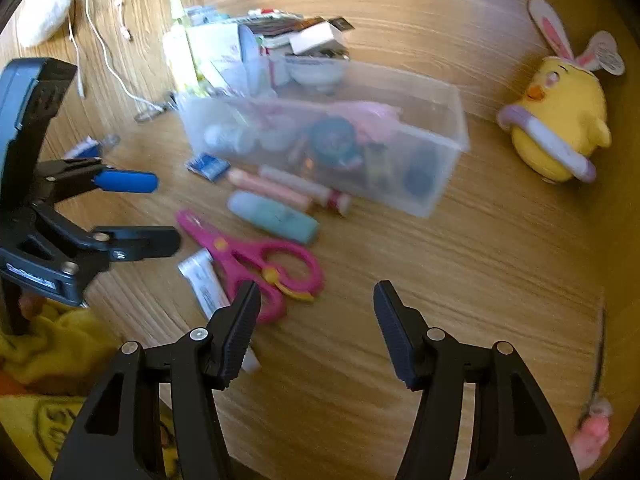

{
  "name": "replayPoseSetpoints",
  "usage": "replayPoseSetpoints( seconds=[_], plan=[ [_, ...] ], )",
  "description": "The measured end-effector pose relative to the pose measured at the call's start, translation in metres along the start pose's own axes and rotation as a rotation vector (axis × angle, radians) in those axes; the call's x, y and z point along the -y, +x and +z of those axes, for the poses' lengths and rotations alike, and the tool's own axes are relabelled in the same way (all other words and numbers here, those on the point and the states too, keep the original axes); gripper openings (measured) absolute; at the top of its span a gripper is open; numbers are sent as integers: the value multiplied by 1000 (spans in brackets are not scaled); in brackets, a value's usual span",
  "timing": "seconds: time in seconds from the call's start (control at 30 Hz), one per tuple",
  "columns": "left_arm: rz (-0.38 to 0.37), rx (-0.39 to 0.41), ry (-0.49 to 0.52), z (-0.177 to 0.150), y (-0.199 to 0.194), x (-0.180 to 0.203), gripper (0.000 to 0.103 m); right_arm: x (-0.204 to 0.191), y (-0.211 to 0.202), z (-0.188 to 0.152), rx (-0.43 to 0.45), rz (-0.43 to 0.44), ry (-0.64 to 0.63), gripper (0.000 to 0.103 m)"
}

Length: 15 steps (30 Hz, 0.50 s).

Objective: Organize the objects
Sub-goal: 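Grasp the white ointment tube with the left tool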

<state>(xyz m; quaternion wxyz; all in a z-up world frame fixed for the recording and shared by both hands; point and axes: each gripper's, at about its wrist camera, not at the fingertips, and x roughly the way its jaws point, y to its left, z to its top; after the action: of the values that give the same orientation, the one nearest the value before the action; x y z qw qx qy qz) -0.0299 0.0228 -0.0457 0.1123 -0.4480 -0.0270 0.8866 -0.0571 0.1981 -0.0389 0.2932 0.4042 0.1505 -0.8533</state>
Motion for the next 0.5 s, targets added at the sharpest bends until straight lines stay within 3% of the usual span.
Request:
replayPoseSetpoints(
  seconds=[0.23, 0.5],
  plan=[
    [-65, -51, 6, -15, 3, 17, 89, -16, 5, -14, -24, 36, -50, 55],
    [-102, -31, -84, -18, 0, 10, 89, -30, 13, -8, -23, 58, -57, 55]
  ],
)
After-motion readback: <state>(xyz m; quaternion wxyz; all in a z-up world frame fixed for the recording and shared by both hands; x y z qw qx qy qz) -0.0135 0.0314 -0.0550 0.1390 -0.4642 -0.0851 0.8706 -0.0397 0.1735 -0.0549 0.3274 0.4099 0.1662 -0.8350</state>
